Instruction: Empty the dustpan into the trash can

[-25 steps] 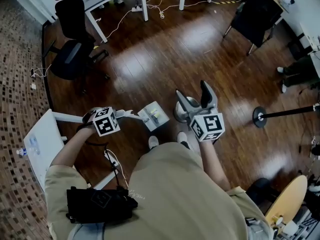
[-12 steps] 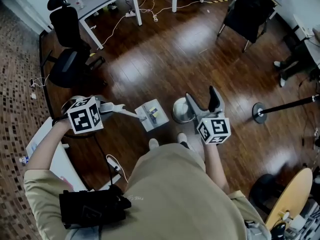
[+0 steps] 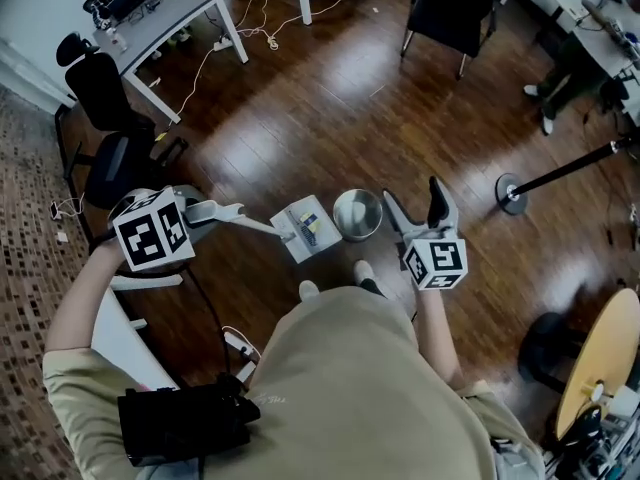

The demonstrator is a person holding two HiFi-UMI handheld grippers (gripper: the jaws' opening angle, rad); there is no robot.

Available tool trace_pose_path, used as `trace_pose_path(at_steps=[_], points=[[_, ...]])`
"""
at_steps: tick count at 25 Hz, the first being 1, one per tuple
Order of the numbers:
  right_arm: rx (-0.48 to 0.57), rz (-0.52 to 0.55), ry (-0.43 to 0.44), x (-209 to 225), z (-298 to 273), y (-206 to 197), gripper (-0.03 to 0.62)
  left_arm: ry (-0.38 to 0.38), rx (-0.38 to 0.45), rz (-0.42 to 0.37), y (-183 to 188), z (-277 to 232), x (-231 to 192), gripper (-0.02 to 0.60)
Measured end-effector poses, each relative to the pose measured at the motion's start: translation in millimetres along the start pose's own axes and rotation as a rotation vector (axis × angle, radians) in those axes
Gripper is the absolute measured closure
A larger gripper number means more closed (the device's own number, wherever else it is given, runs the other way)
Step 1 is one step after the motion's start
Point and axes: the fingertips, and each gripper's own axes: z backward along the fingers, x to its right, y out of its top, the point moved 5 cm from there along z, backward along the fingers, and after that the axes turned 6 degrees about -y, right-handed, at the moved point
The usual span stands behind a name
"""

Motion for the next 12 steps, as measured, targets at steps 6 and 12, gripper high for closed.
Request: trace_pose_path(at_steps=[6,12], points=[[-0.057,0.027,-0.055,30.6,30.2,-18.1,0.178,-0.038,0.002,-0.046,30.4,-9.7,-20.0,0.581],[-0.121,0.069,-0.092,56.3,63.4,-33.6,0.178,-0.068,-0.019,-0.117,61.5,-21.6,-38.0,0.581]])
